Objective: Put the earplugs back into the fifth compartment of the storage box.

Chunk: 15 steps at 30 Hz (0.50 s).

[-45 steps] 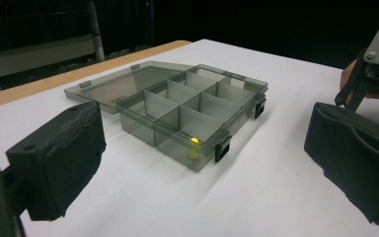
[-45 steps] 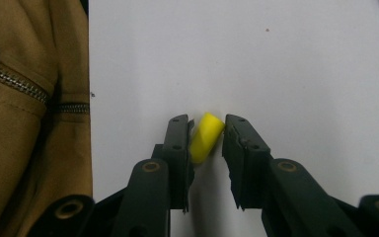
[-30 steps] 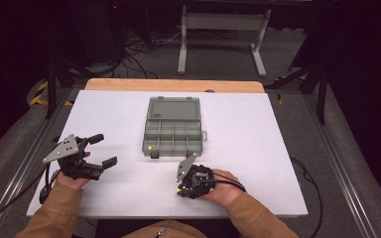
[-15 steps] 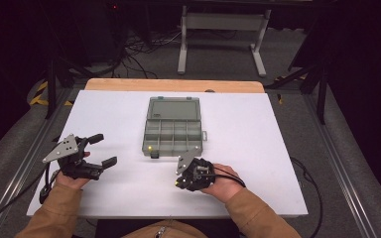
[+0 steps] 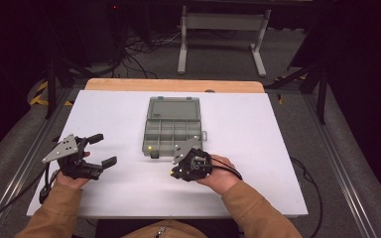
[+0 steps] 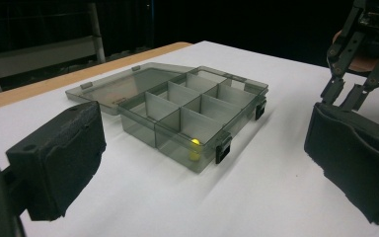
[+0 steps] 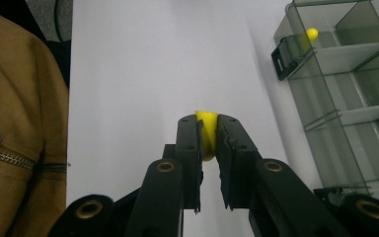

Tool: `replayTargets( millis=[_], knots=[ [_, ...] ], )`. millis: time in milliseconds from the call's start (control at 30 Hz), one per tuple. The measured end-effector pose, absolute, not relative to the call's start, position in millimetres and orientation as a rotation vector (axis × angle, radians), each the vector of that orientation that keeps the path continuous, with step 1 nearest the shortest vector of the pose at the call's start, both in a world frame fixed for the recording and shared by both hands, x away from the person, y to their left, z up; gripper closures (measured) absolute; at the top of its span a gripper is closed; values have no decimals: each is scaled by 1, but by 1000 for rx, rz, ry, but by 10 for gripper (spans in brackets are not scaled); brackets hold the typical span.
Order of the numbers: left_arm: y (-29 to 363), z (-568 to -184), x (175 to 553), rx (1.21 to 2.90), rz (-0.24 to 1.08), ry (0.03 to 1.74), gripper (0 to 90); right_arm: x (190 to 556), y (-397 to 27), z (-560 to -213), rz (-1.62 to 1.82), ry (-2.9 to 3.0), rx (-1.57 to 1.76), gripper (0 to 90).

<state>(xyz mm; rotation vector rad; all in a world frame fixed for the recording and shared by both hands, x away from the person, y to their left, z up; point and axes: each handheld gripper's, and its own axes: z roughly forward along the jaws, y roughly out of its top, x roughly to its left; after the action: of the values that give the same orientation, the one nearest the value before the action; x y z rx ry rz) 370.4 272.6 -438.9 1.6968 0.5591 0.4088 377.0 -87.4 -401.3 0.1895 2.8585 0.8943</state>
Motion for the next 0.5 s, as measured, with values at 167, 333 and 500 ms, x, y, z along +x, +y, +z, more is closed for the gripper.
replayTargets(
  millis=[167,333,500],
  knots=[
    [273,-439,370,1697,408,558,28,382,-85,-398,917,2849,206,804],
    [272,-439,370,1696,408,558,28,388,-82,-392,933,2838,210,803],
    [273,-439,371,1701,410,556,28,397,-79,-389,950,2832,236,803]
  ],
)
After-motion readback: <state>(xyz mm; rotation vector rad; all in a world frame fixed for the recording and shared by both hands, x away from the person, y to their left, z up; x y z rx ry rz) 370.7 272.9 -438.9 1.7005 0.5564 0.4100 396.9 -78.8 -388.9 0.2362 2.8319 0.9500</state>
